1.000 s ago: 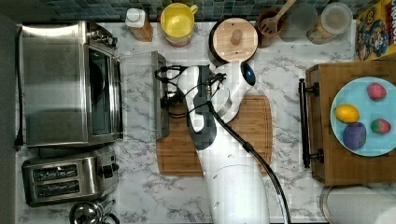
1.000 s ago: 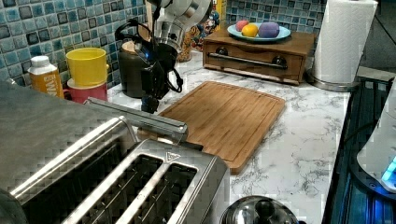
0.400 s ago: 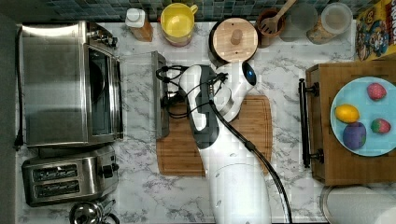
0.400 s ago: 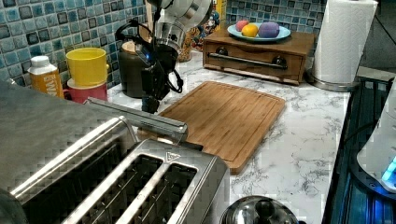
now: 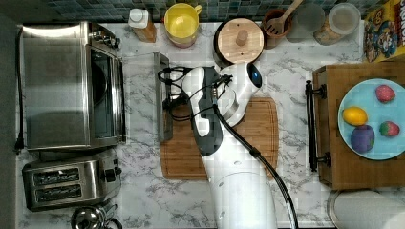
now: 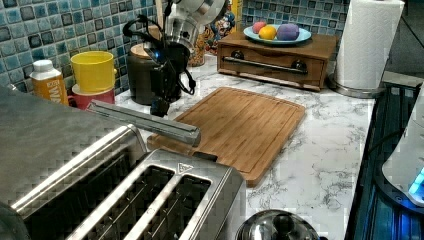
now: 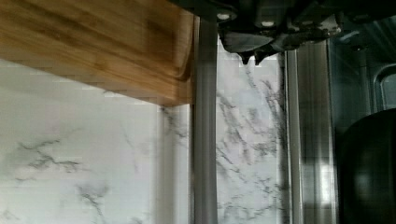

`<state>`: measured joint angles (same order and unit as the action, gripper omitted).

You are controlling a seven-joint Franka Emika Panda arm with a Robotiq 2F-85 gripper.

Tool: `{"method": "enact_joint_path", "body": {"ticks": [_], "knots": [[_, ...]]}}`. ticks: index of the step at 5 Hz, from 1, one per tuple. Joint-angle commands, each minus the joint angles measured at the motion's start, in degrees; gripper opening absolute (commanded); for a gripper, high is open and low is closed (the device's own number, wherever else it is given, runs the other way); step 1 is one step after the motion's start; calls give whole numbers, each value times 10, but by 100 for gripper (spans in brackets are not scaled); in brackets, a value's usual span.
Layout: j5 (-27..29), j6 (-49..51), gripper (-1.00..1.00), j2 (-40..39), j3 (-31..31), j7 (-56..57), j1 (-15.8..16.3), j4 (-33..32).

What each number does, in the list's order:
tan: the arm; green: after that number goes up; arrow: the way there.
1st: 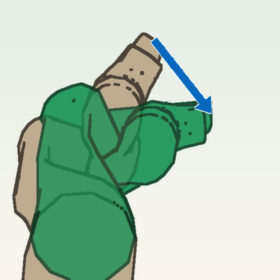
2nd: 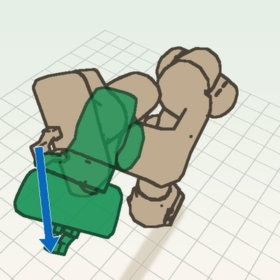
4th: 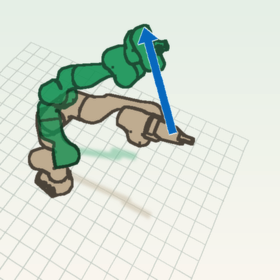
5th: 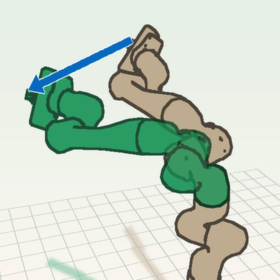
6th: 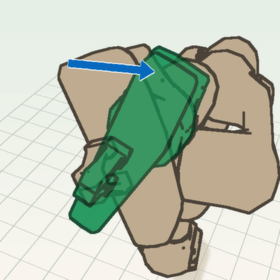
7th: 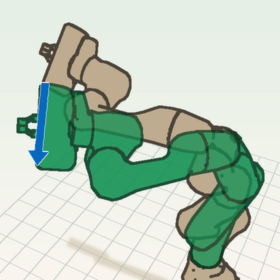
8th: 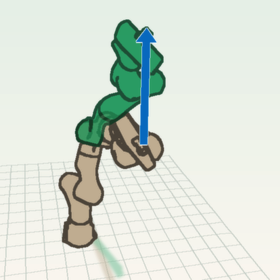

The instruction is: Close the oven.

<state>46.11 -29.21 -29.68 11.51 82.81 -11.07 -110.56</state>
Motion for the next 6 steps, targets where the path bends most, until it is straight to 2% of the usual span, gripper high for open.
{"method": "enact_joint_path", "body": {"ticks": [1, 2, 3, 4, 5, 6], "knots": [[-89, -60, -100, 157, 100, -129, 138, 39], [-259, -99, -100, 136, 99, -269, 180, 47], [-323, -94, -100, 117, 101, -327, 191, 64], [-373, -114, -100, 137, 93, -380, 210, 57], [-464, -121, -100, 170, 88, -451, 234, 54], [-545, -90, -100, 158, 76, -533, 257, 86]]}}
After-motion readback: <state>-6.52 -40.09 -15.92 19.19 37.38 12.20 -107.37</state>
